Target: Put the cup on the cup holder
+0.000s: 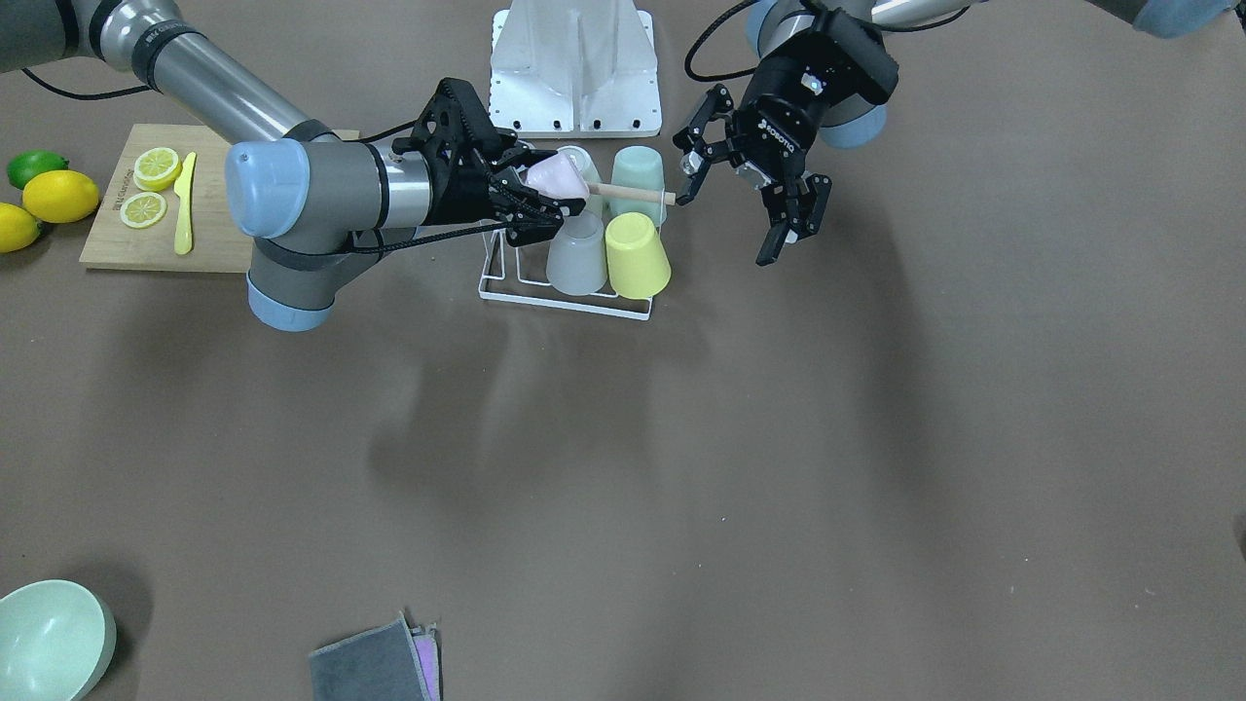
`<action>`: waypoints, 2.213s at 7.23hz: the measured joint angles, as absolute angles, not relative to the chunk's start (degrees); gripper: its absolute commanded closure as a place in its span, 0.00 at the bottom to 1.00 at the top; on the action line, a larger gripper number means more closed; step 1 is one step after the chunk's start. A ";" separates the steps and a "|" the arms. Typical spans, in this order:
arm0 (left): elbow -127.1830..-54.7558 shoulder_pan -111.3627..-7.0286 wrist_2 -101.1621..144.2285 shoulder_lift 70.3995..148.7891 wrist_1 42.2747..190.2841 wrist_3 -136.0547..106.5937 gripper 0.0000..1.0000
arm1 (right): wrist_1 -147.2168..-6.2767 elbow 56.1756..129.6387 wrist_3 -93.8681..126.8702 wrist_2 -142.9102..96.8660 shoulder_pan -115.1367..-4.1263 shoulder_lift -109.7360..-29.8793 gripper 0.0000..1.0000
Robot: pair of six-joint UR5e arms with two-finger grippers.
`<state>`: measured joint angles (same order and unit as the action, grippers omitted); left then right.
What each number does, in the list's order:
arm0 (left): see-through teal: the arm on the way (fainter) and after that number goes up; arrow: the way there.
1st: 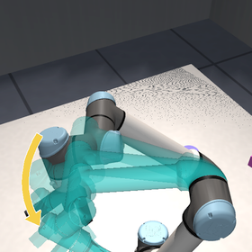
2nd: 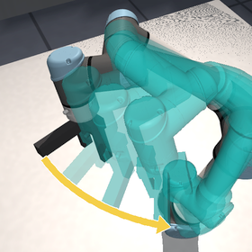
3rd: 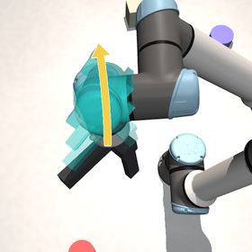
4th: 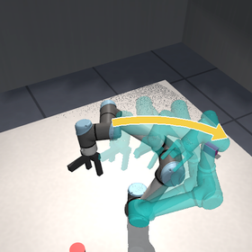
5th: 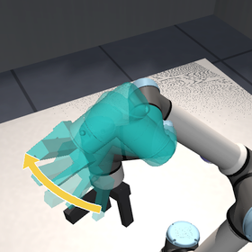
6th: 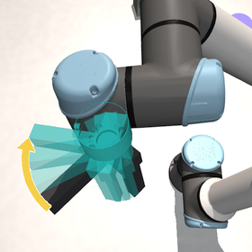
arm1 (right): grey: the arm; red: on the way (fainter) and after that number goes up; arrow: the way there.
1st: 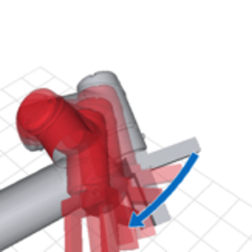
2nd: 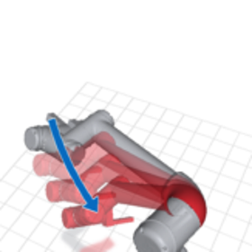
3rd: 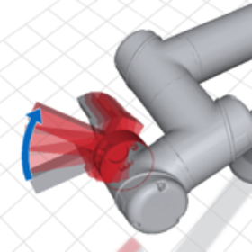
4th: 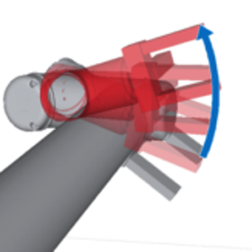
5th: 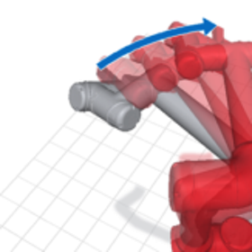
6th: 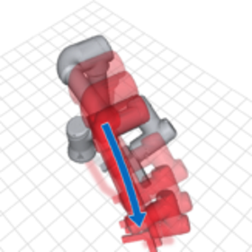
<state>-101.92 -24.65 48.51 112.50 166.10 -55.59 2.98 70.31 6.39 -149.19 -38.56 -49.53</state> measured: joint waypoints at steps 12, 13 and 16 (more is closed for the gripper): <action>-97.39 -41.12 66.66 106.93 159.19 -61.41 0.03 | 3.02 71.42 6.14 -153.50 -47.21 -54.45 0.00; -97.06 -43.43 69.92 106.40 156.92 -62.01 0.02 | 3.10 71.47 6.05 -154.95 -48.77 -56.07 0.00; -96.55 -48.40 77.55 103.39 152.82 -62.72 0.02 | 3.11 71.53 5.91 -157.96 -52.79 -62.38 0.00</action>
<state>-96.55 -48.40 77.55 103.39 152.82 -62.72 3.11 71.53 5.91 -157.96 -52.79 -62.38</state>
